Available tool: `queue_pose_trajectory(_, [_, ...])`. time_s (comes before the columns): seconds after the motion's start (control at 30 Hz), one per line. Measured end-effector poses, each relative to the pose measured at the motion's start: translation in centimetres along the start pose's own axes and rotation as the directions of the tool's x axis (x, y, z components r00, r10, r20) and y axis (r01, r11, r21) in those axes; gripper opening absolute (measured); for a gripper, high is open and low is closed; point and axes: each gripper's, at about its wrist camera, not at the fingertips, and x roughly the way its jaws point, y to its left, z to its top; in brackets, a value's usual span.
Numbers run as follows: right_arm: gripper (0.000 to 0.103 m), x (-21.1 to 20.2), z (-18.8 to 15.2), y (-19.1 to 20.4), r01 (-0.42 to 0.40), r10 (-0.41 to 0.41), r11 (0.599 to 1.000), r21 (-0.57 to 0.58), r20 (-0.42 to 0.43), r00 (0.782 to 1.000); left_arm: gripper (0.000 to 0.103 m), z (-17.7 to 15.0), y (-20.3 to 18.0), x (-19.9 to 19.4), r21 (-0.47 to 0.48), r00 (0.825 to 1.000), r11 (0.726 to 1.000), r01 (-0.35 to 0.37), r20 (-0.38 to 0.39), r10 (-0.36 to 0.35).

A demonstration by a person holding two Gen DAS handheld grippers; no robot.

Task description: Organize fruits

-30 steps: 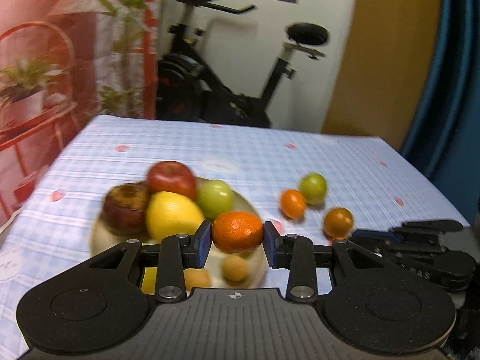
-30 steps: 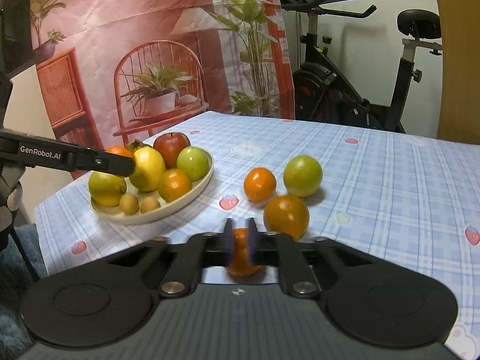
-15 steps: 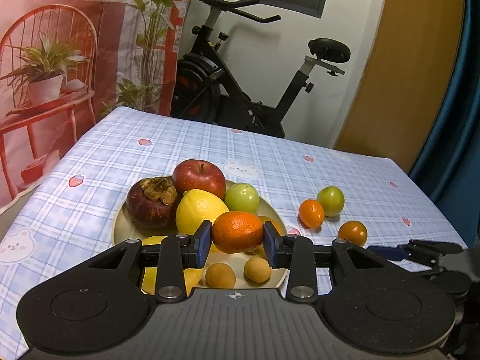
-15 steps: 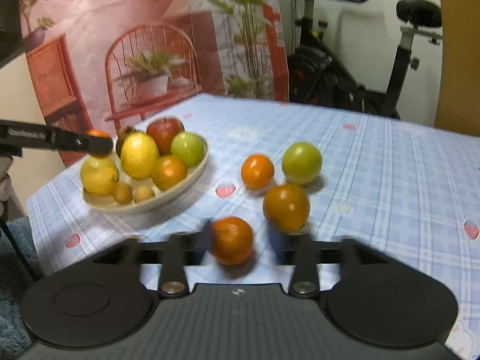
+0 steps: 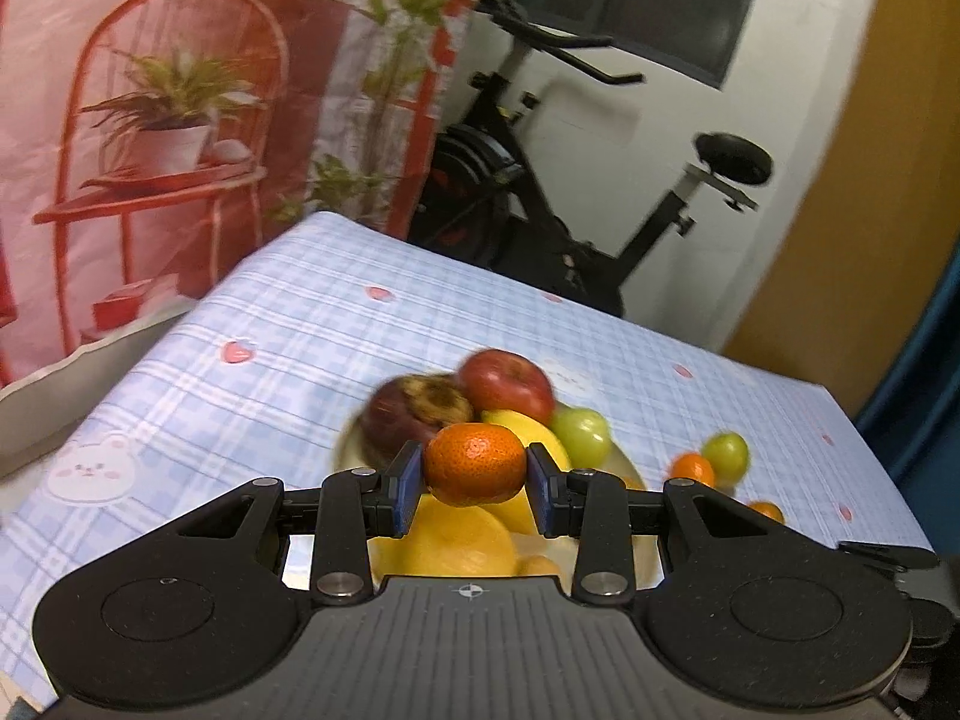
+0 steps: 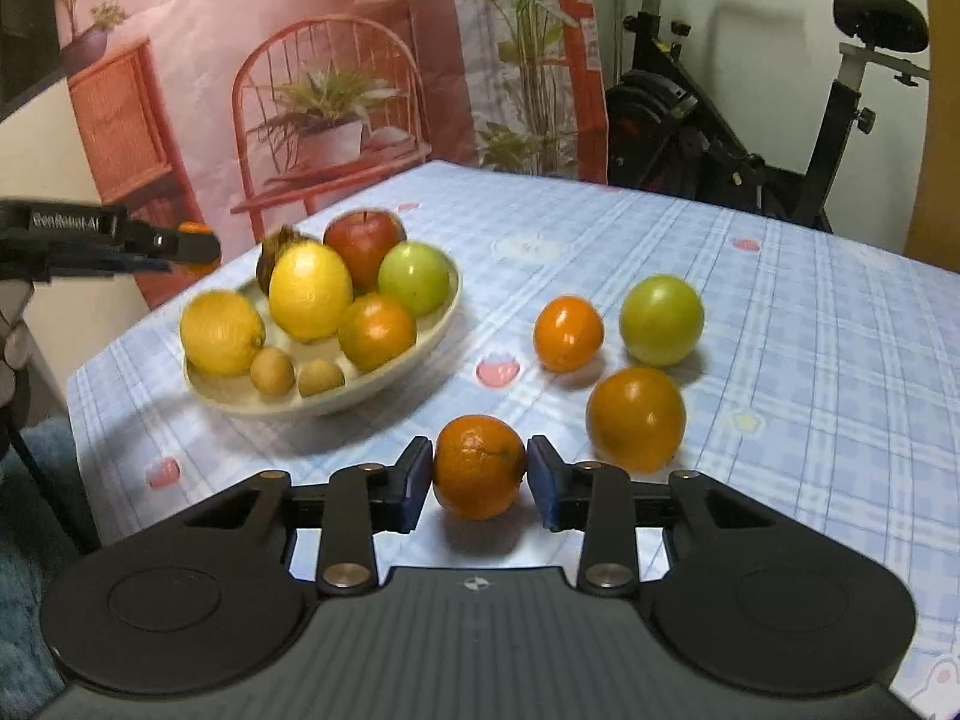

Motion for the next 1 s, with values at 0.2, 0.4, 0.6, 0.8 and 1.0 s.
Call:
queue_pose_trajectory(0.2, [0.037, 0.4, 2.7, 1.7, -0.052, 0.054, 0.997, -0.050, 0.045, 0.998, 0.038, 0.7, 2.0, 0.6, -0.067, 0.999, 0.997, -0.039, -0.006, 0.039])
queue_pose_trajectory(0.4, [0.037, 3.8, 4.4, 6.2, -0.145, 0.149, 0.971, -0.190, 0.006, 0.989, 0.038, 0.9, 2.3, 1.5, -0.071, 0.999, 0.997, -0.035, -0.031, 0.033])
queue_pose_trajectory(0.6, [0.037, 6.5, 4.4, 8.7, -0.179, 0.175, 0.950, -0.256, -0.039, 0.984, 0.038, 0.9, 2.1, 2.8, -0.041, 0.998, 0.999, -0.034, -0.046, 0.032])
queue_pose_trajectory(0.8, [0.037, 7.1, 4.4, 9.3, -0.171, 0.167, 0.944, -0.282, -0.037, 0.985, 0.040, 0.7, 2.0, 3.6, -0.018, 0.996, 0.999, -0.036, -0.081, 0.035])
queue_pose_trajectory(1.0, [0.040, 6.8, 4.1, 9.2, -0.153, 0.149, 0.945, -0.290, -0.035, 0.988, 0.064, 0.9, 2.3, 3.2, -0.042, 0.998, 0.999, -0.032, -0.057, 0.029])
